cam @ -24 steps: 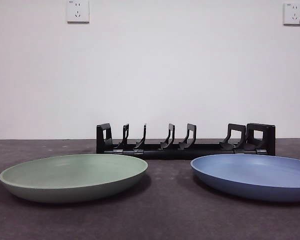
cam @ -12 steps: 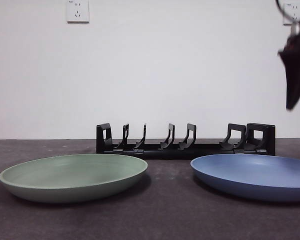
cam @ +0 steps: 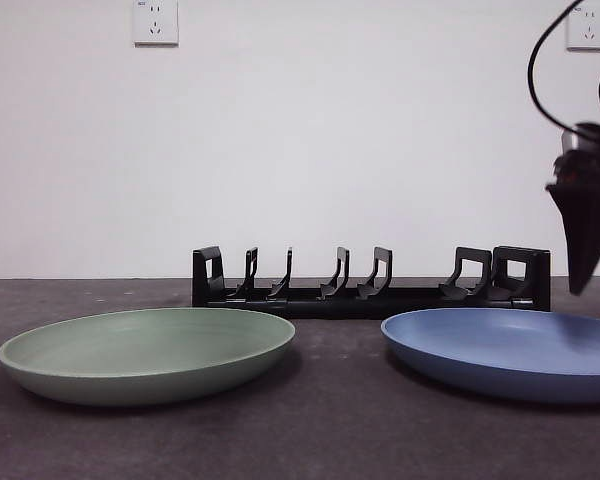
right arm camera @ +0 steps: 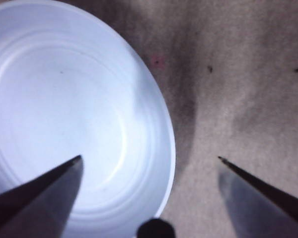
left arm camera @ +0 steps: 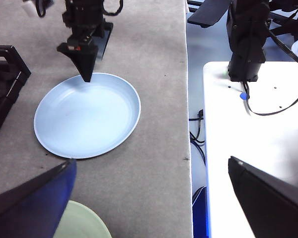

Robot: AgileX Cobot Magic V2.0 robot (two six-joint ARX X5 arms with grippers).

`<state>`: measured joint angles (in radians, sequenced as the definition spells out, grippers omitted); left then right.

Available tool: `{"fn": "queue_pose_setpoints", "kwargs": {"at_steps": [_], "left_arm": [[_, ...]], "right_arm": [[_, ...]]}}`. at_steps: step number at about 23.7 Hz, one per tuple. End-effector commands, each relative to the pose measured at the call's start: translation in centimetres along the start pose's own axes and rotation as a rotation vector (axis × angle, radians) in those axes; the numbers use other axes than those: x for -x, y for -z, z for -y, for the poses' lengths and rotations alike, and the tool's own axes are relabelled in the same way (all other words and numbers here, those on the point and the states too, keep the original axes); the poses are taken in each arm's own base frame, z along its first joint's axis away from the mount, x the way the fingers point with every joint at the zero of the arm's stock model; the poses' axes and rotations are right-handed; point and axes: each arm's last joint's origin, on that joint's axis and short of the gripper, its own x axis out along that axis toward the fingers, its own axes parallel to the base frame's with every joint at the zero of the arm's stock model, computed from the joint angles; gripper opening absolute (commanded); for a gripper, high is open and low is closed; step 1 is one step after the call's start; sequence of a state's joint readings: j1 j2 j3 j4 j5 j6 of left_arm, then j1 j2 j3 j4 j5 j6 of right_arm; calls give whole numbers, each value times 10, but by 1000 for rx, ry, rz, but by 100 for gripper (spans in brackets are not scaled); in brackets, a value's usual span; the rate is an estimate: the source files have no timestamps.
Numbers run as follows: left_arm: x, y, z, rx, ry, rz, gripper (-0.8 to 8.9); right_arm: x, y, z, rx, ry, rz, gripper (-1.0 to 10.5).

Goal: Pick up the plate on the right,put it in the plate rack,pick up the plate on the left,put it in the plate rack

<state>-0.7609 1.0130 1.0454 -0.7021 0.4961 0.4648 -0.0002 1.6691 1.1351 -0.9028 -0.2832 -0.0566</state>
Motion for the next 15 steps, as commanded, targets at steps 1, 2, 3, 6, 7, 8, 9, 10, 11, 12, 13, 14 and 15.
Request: {"fn": "queue_pose_setpoints", "kwargs": {"at_steps": [1, 2, 3, 6, 7, 8, 9, 10, 11, 12, 13, 14, 15], "left_arm": [[-2, -1, -1, -24, -1, 10, 565], [-2, -2, -1, -25, -2, 11, 565], [-2, -2, -1, -27, -2, 13, 565], [-2, -2, -1, -27, -2, 12, 565], [-3, -2, -1, -27, -2, 11, 565], [-3, -2, -1, -27, -2, 11, 565], [-3, -2, -1, -27, -2, 12, 565], [-3, -2, -1, -27, -2, 12, 565], [-3, -2, -1, -27, -2, 12, 565], [-3, -2, -1, -28, -2, 11, 565], [-3, -2, -1, -28, -3, 11, 565], [-3, -2, -1, -28, -3, 12, 565], [-3, -2, -1, -29, -3, 12, 565]], "right_arm": [[-9, -3, 3, -6, 3, -13, 372], [-11, -4, 3, -6, 3, -15, 372], [-14, -5, 4, -8, 3, -20, 372], [-22, -7, 7, -12, 2, -34, 372], [-24, -7, 7, -13, 2, -39, 372], [-26, -8, 8, -15, 1, -46, 372], [-28, -8, 9, -18, 1, -53, 370], [-30, -8, 9, -19, 1, -59, 355], [-32, -8, 10, -20, 0, -63, 297], [-33, -8, 10, -20, 0, -67, 216], [-33, -8, 10, -18, 0, -67, 147], [-33, -9, 10, -17, 0, -64, 84], [-33, -9, 10, -16, 0, -59, 48]]}}
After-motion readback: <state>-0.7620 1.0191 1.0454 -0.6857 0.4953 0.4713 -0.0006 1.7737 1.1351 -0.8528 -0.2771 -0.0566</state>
